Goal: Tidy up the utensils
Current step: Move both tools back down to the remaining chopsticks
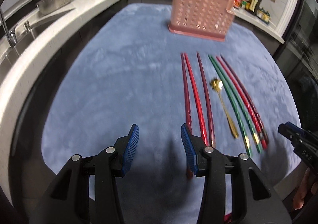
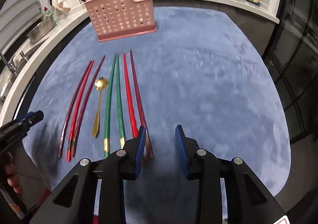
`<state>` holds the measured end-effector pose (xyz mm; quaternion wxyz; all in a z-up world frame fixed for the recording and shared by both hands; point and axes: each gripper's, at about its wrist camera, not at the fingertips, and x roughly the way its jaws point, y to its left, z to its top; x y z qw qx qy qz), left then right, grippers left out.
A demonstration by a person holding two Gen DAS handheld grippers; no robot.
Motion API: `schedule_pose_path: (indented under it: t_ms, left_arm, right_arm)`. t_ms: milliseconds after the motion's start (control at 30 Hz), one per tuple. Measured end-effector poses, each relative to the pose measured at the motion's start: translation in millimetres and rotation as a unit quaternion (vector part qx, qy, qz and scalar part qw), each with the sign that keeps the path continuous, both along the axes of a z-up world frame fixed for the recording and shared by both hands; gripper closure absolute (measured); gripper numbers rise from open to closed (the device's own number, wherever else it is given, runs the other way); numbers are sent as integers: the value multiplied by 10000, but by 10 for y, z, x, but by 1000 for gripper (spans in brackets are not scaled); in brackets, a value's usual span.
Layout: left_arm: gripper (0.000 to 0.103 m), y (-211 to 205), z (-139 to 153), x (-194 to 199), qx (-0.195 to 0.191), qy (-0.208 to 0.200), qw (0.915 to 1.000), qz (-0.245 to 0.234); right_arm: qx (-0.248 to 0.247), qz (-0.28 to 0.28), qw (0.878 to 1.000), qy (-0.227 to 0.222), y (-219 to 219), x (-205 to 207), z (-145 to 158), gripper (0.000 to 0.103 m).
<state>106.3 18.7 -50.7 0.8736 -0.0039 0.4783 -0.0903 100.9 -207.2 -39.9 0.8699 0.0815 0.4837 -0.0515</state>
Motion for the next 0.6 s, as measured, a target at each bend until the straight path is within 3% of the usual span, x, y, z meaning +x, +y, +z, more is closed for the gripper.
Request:
schedule_pose_path:
  t_ms: [600]
  left_arm:
    - [61,-84,-216,-117,-151,318,9993,-124]
  right_arm:
    - [24,69,9999,128,101,-28,-155,71]
